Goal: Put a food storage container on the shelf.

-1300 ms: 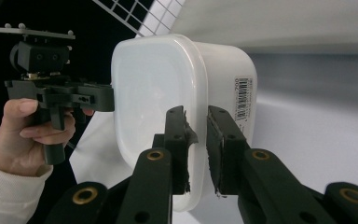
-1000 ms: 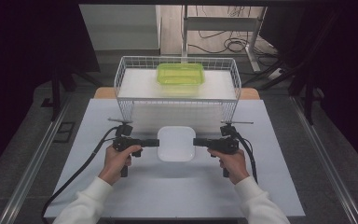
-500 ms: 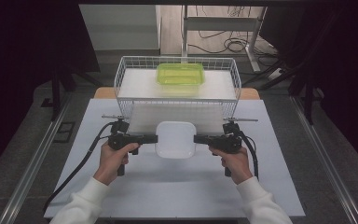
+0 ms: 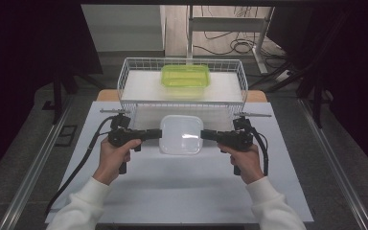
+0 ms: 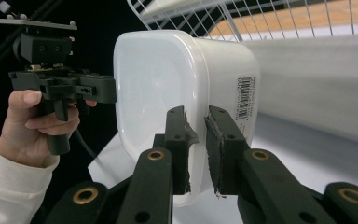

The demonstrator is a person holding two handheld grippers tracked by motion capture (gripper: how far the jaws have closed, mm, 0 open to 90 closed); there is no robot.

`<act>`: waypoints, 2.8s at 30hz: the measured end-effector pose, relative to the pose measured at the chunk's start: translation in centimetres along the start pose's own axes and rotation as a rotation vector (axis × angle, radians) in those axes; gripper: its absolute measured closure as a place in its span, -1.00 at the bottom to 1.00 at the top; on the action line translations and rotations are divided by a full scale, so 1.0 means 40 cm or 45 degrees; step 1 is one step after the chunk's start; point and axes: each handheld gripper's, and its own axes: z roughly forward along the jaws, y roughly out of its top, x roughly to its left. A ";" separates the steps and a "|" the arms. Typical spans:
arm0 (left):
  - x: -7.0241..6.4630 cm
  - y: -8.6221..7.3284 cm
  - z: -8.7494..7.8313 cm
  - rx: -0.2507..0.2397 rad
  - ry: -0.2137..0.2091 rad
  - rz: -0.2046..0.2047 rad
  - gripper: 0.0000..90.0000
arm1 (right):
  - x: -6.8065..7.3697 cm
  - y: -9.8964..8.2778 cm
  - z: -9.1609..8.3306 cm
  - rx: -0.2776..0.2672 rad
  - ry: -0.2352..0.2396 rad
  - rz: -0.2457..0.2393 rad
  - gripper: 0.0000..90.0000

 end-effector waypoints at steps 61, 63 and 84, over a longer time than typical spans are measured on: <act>-0.003 0.455 -0.019 -0.146 -0.010 0.003 0.76 | 0.027 0.450 -0.016 -0.110 0.007 -0.036 0.76; 0.000 0.461 -0.013 -0.140 -0.003 -0.005 0.77 | 0.013 0.456 -0.011 -0.111 0.006 -0.021 0.75; 0.058 0.479 0.021 -0.103 -0.037 -0.150 0.77 | -0.037 0.500 0.021 -0.087 -0.030 0.097 0.73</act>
